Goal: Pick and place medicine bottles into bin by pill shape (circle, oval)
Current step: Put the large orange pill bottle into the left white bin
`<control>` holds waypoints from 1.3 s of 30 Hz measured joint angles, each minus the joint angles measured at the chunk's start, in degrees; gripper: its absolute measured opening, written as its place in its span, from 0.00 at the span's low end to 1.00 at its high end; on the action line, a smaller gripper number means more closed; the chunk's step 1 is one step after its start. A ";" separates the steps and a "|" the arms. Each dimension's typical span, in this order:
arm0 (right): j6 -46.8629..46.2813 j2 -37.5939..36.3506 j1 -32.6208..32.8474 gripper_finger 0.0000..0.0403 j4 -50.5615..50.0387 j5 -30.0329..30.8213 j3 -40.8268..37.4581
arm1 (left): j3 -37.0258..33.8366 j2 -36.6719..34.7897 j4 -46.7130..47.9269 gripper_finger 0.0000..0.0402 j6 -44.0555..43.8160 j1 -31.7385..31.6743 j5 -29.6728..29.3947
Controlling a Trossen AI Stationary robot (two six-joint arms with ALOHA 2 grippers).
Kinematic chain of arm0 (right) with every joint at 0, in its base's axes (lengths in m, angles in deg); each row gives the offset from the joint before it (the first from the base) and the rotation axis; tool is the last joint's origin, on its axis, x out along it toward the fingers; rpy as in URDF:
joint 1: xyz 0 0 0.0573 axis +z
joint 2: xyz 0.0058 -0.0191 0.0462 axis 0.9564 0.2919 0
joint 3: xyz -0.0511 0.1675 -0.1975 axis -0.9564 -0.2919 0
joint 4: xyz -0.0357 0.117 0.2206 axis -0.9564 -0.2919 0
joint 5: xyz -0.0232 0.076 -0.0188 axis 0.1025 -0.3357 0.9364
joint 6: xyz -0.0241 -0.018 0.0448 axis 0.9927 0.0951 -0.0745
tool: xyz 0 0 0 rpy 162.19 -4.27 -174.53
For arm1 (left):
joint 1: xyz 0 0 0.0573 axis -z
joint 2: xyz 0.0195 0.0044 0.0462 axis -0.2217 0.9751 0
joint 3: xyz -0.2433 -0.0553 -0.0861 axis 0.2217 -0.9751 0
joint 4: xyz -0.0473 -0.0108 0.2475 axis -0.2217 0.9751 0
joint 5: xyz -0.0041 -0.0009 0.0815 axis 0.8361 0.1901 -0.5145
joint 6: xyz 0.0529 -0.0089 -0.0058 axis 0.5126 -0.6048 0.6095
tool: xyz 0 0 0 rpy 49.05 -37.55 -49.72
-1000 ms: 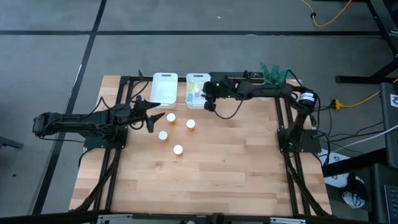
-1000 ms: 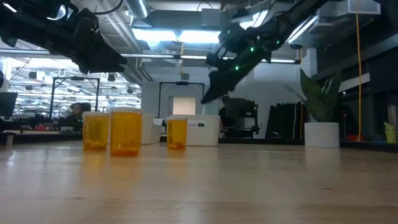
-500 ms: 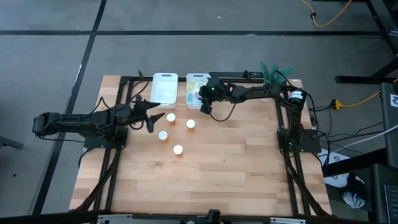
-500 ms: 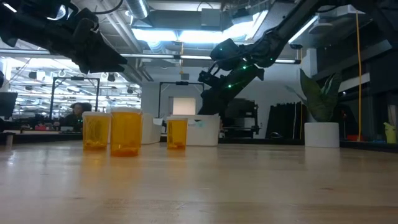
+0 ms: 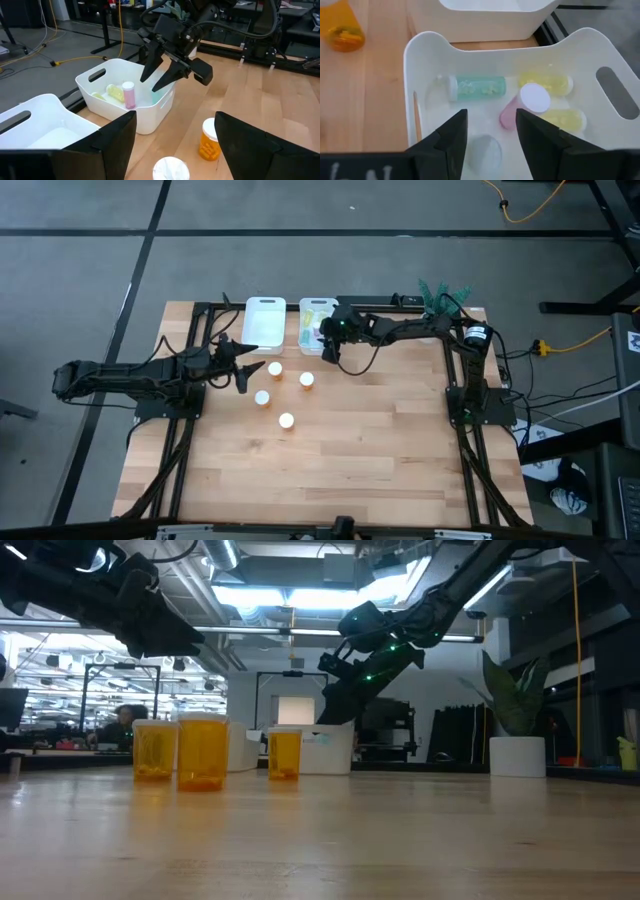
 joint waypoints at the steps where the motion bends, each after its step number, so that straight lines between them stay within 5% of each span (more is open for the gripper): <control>1: -0.01 0.00 0.00 0.42 -0.31 0.00 0.33 | 0.00 0.00 0.00 0.65 0.00 0.00 0.00; 8: -0.25 -2.63 0.48 0.42 -2.45 0.19 5.26 | 0.00 0.01 0.00 0.65 -0.02 0.00 -0.01; 15: -7.80 -9.65 3.30 0.43 -16.02 0.13 9.02 | 0.00 0.00 0.17 0.65 0.03 0.00 -0.01; 27: -19.41 -16.44 13.51 0.43 -46.13 -0.03 8.96 | 0.00 0.00 0.15 0.65 0.02 0.02 0.00; 33: -18.07 -16.06 18.91 0.43 -52.54 -0.02 5.64 | 0.00 0.02 0.15 0.65 -2.69 1.08 4.02; 39: -18.58 -16.18 21.55 0.43 -60.89 0.07 2.11 | 1.21 3.43 -0.42 0.64 -7.91 5.17 1.81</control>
